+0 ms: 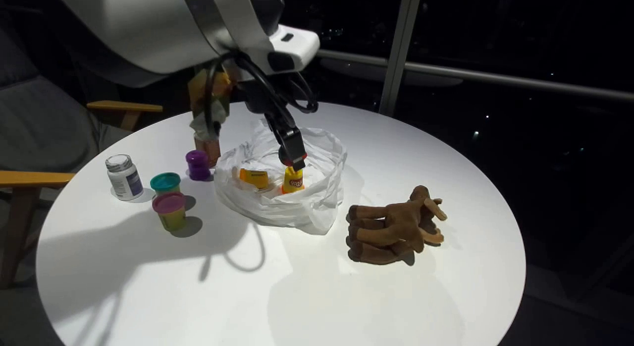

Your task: Pick up the objects from the table and put them on the plastic

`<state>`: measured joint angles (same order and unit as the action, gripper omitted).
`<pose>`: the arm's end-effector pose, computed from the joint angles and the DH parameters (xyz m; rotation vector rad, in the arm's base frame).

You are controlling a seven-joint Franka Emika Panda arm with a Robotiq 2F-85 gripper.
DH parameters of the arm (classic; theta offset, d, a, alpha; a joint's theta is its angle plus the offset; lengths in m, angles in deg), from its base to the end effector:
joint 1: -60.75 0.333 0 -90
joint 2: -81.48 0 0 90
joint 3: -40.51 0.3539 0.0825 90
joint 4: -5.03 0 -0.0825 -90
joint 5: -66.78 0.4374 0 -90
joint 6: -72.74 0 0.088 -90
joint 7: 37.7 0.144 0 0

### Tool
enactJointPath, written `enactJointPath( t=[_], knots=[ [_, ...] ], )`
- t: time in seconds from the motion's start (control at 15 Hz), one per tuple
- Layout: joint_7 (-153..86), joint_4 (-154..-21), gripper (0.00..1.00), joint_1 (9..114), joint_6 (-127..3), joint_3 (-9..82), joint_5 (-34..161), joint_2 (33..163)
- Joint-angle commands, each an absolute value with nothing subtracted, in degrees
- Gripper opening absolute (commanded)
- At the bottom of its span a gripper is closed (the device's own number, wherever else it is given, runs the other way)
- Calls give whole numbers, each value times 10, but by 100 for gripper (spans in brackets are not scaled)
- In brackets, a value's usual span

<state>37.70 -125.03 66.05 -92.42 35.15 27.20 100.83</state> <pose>0.6031 0.0287 0.1846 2.8479 -0.9756 0.5755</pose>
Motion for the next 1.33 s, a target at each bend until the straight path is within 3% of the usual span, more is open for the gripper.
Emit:
enactJointPath(
  t=[0.0,0.2,0.33,0.4,0.67,0.87,1.27],
  knots=[
    [294,-1213,21,603,-955,397,341,1082],
    [260,-1199,21,564,-949,426,370,1114],
    [194,-1206,70,608,-961,383,459,1109],
    [168,-1212,72,613,-965,377,488,1103],
    [128,-1270,100,674,-986,323,542,1019],
    [149,-1318,100,749,-969,273,523,936],
    [234,-1399,100,833,-883,326,445,834]
  ],
)
